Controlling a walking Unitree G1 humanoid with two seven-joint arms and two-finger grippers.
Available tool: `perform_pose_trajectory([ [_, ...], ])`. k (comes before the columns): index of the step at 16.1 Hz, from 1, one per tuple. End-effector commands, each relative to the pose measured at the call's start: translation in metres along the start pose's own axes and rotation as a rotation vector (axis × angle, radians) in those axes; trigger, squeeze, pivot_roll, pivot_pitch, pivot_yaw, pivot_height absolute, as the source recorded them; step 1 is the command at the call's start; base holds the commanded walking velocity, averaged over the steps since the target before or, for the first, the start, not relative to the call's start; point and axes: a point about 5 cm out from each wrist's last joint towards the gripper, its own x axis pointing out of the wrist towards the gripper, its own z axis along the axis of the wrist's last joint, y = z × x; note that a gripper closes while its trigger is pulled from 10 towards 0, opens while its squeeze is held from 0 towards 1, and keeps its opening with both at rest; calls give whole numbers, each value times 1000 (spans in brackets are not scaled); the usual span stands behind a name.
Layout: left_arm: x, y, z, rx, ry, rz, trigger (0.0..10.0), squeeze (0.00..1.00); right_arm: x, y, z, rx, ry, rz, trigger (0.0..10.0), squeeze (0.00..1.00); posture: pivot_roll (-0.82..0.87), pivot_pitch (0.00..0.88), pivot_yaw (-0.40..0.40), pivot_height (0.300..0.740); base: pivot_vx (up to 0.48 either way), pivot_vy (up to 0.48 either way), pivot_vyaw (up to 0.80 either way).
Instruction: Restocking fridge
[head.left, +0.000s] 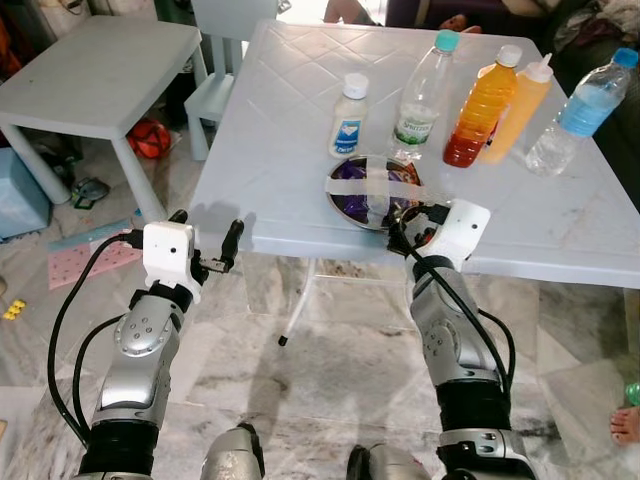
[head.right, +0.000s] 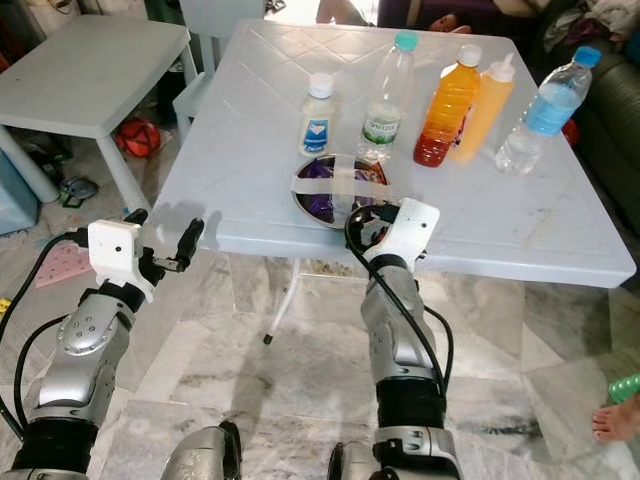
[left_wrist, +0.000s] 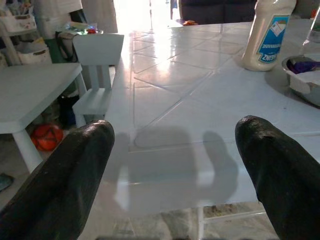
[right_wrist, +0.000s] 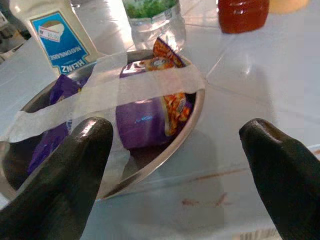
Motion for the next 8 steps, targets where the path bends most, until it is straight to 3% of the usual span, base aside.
perform_pose_trajectory([
  [1,-1,0,2,14,1,-7,10000,0,1,1,-2,18,24,-9,10000,0,27,95,-44,740,0,0,0],
  [4,1,-2,2,11,1,-17,10000,0,7,13,-1,26,37,17,10000,0,26,96,-42,740,0,0,0],
  [8,1,-3,2,10,3,-25,10000,0,15,27,2,113,62,38,10000,0,31,96,-45,740,0,0,0],
])
